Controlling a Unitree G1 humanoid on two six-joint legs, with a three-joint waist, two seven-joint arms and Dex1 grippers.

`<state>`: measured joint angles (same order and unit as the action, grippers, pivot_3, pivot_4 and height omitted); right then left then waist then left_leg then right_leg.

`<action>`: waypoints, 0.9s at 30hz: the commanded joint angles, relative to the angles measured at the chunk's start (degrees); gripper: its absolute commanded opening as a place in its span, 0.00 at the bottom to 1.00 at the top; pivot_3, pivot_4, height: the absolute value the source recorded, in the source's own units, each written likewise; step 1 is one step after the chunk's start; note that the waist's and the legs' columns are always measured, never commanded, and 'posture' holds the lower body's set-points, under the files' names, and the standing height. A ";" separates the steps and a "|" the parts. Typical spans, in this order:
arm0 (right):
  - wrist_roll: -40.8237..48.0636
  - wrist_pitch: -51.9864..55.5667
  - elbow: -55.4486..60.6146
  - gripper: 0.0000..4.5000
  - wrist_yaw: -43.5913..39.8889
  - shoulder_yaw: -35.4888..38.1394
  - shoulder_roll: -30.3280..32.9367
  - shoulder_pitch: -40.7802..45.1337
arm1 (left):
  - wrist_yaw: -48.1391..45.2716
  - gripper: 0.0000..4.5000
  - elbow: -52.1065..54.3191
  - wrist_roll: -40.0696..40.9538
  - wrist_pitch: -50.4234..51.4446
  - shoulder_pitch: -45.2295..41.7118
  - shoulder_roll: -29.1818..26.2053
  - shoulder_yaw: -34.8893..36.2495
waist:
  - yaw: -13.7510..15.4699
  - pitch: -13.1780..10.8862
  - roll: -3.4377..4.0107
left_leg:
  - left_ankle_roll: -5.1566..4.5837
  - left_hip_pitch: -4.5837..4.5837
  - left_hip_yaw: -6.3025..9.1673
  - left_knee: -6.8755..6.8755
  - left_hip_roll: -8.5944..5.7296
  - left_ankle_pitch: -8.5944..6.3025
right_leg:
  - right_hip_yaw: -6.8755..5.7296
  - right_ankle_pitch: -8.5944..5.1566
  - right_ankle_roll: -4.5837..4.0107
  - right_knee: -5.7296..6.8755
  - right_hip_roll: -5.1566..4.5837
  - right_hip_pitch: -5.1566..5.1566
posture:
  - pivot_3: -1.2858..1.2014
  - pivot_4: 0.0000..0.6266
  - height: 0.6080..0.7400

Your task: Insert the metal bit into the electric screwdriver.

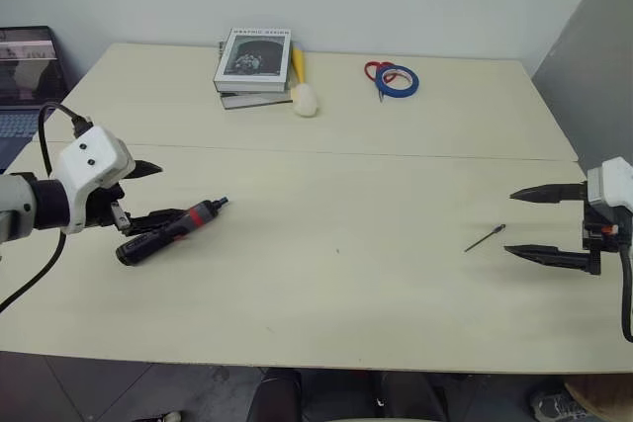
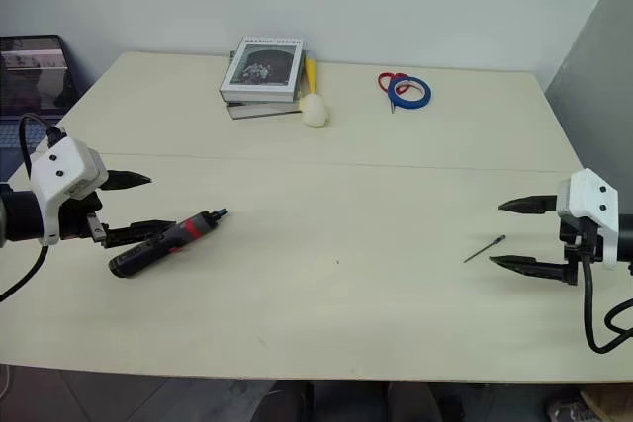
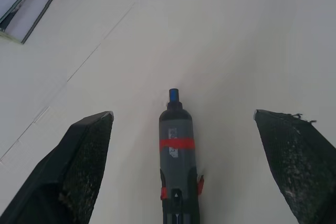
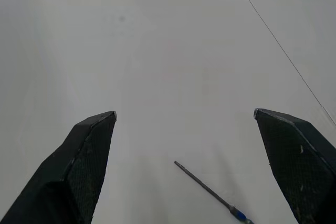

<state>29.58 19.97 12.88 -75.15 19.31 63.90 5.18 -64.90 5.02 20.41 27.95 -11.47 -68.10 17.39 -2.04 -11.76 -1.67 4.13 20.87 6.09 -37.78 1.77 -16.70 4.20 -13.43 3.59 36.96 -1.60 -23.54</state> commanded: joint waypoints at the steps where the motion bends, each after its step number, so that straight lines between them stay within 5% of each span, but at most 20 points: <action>1: 1.96 1.36 5.83 0.98 2.19 -0.42 -1.25 0.84 | -0.95 1.00 -2.29 -2.27 -2.11 -1.50 -1.92 -1.65 | 0.00 0.00 0.00 | 0.00 0.00 0.00 0.00 0.00 0.00 | 0.00 0.00 0.00 0.00 0.00 0.00 | 0.52 0.24 1.00; 5: 4.63 5.87 13.65 0.98 5.07 -4.06 -2.62 1.88 | -3.42 1.00 -6.98 -7.32 -7.09 -3.94 -3.52 -7.81 | 0.05 0.00 0.00 | 0.00 0.00 0.02 0.00 0.00 0.00 | -0.01 0.00 0.00 0.02 0.01 0.00 | 0.52 0.24 1.00; 15: 5.69 17.55 23.10 0.98 16.46 -19.78 -10.51 14.65 | -10.63 1.00 -24.14 -19.23 -8.40 -27.45 1.96 -26.66 | 0.24 0.03 -0.05 | 0.00 0.01 0.09 -0.08 0.00 0.01 | 0.00 0.03 0.04 0.05 0.09 0.09 | 0.52 0.24 1.00; 27: 1.54 23.00 25.54 0.98 26.57 -29.61 -19.26 19.00 | -16.96 1.00 -43.32 -29.21 -4.88 -45.59 10.26 -36.47 | 0.04 0.06 -0.10 | -0.01 0.15 0.24 -0.05 0.00 0.00 | -0.06 0.12 0.19 0.06 0.16 -0.04 | 0.52 0.24 1.00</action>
<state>31.86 43.10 36.08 -49.70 -10.33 44.86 23.72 -80.84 -37.61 -7.59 22.30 -55.58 -57.64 -18.68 -2.00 -11.70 -1.77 4.12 21.02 6.33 -37.83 1.77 -16.70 4.14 -13.31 3.77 37.03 -1.43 -23.59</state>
